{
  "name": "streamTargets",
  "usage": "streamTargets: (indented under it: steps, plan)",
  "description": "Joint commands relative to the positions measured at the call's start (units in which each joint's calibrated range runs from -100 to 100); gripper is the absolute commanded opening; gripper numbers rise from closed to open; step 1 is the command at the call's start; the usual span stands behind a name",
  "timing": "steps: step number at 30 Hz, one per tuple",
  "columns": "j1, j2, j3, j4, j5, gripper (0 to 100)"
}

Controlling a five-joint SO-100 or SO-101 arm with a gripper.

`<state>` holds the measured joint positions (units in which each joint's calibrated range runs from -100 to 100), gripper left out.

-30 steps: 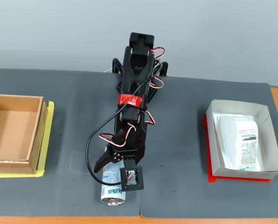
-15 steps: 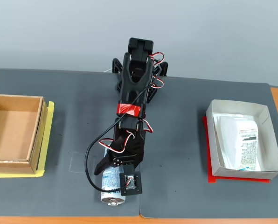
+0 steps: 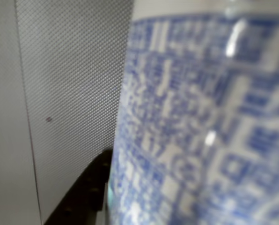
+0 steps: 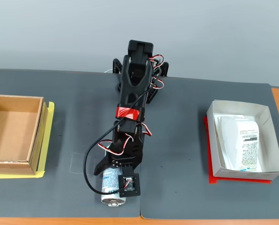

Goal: Pick the can and put it in the brown box

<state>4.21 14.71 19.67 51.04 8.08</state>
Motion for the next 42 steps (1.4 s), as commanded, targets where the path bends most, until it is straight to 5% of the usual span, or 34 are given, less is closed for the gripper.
streamTargets:
  steps: [1,12,26,42]
  plan:
    - [0.5,-0.2,-2.8,-0.6,-0.1,38]
    - [0.5,-0.2,-2.4,-0.6,-0.1,6]
    - [0.9,-9.4,-7.0,3.4,0.6,5]
    - [20.4,-24.5,-23.3,8.8,18.5,5]
